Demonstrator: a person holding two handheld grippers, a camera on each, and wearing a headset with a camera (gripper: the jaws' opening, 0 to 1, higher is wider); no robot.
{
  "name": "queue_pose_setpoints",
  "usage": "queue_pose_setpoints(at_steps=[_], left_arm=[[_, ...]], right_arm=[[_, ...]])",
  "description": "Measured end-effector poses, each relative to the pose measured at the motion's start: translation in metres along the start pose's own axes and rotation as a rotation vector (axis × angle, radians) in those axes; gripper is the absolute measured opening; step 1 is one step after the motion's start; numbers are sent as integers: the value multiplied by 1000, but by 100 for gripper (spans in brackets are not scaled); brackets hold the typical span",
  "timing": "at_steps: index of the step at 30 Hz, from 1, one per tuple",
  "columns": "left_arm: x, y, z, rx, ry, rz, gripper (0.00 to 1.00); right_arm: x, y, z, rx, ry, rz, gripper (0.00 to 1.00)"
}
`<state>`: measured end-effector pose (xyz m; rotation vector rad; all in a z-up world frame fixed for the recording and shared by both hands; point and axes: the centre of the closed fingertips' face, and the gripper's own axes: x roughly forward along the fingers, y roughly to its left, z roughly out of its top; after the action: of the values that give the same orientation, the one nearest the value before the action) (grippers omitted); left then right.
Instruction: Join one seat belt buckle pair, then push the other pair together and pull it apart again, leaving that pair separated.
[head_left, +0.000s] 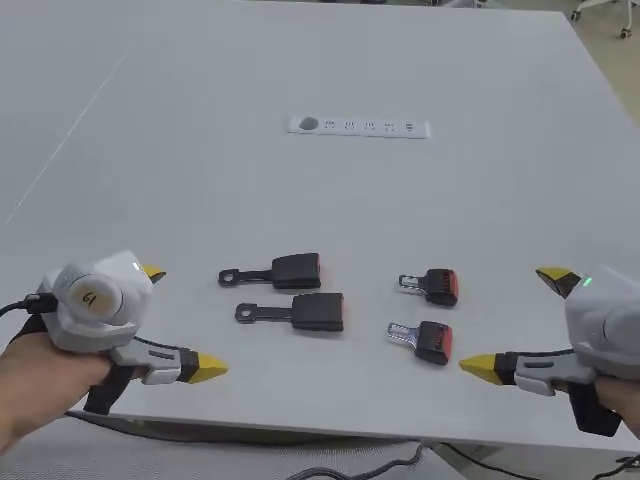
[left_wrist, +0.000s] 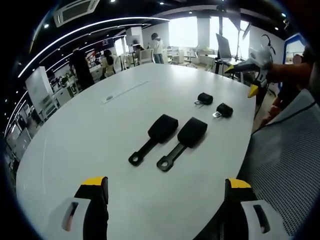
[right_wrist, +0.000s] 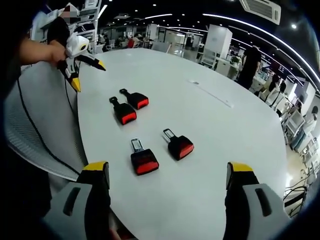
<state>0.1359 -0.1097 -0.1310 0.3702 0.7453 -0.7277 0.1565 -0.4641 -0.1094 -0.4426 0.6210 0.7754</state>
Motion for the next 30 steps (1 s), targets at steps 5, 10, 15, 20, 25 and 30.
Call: queue_pose_setpoints(at_steps=[5, 10, 15, 20, 25, 30], left_arm=[[0, -1, 2, 28, 2, -2, 99], [-1, -2, 4, 22, -6, -2, 99], [-2, -4, 5, 14, -8, -10, 98], [-2, -6, 6, 14, -8, -19, 97], [1, -9, 9, 51, 9, -41, 95], [5, -6, 20, 70, 1, -49, 93]], right_arm=[[1, 2, -1, 4, 6, 7, 97], [2, 3, -3, 1, 12, 16, 94], [3, 5, -3, -5, 13, 19, 94], [3, 6, -4, -10, 13, 25, 92], [3, 7, -4, -25, 17, 27, 91], [4, 7, -3, -27, 17, 36, 88]])
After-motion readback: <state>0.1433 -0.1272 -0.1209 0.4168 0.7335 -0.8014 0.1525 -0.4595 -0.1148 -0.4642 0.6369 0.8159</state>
